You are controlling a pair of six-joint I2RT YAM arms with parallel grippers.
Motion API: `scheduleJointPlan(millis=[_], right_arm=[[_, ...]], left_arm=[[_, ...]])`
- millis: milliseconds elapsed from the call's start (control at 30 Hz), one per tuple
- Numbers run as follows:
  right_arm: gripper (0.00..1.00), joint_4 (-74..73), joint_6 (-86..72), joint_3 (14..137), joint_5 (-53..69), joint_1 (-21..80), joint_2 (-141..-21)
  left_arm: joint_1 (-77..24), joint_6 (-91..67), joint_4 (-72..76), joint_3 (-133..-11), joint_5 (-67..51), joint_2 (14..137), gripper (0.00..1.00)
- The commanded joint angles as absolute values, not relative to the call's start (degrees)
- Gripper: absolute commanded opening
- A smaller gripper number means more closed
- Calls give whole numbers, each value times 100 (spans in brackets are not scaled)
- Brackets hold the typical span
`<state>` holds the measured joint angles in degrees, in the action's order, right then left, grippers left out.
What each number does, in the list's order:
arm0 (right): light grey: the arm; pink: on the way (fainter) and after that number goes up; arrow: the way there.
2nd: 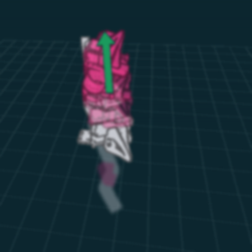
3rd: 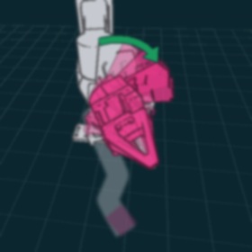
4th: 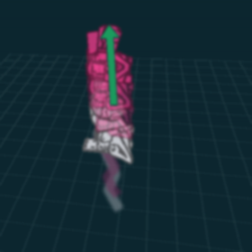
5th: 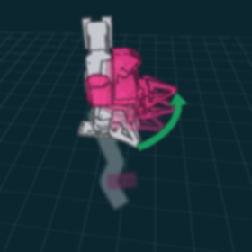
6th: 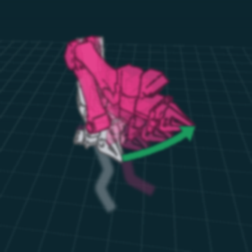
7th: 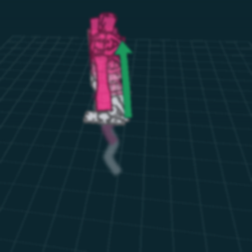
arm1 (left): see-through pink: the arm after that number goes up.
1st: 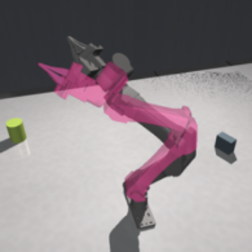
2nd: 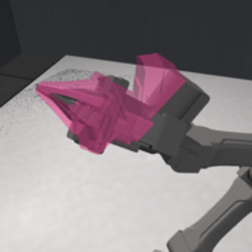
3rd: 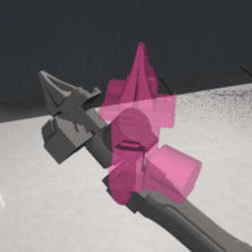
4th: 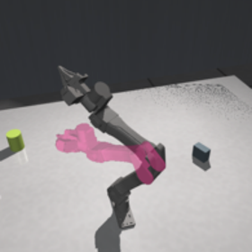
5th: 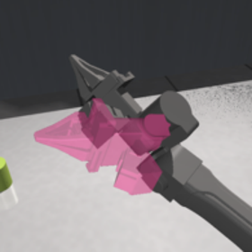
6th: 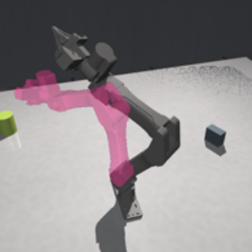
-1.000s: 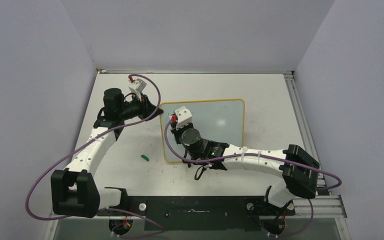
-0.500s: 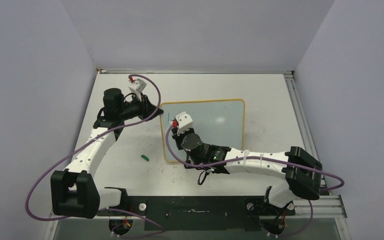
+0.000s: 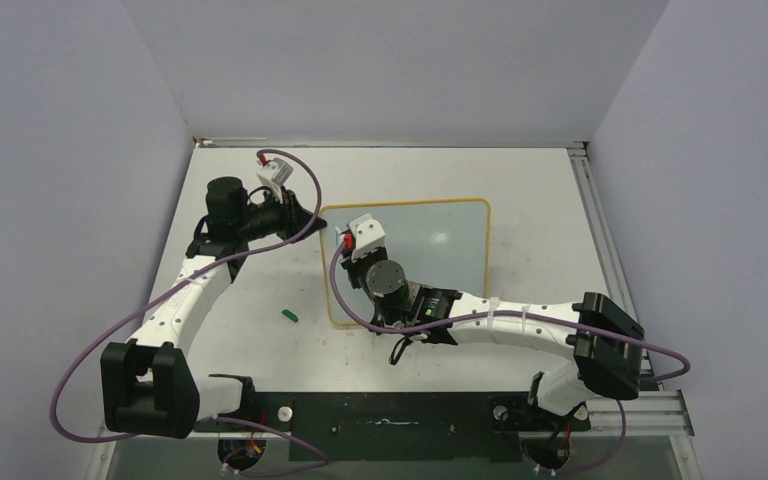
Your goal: Write a sentence on the whiteboard
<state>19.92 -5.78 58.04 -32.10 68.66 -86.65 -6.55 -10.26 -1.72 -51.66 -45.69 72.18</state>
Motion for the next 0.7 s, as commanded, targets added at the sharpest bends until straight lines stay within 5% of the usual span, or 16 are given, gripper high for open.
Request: scheduleJointPlan(millis=[0,667], right_arm=[[5,2307,-406,6122,-3368,6831,-8868],[5,1920,-621,5907,-3899,6722,-8834]], left_arm=[[-659,-949,35,-5163,-4720,7054,0],[-659,-963,59,-5157,-4720,7041,0]])
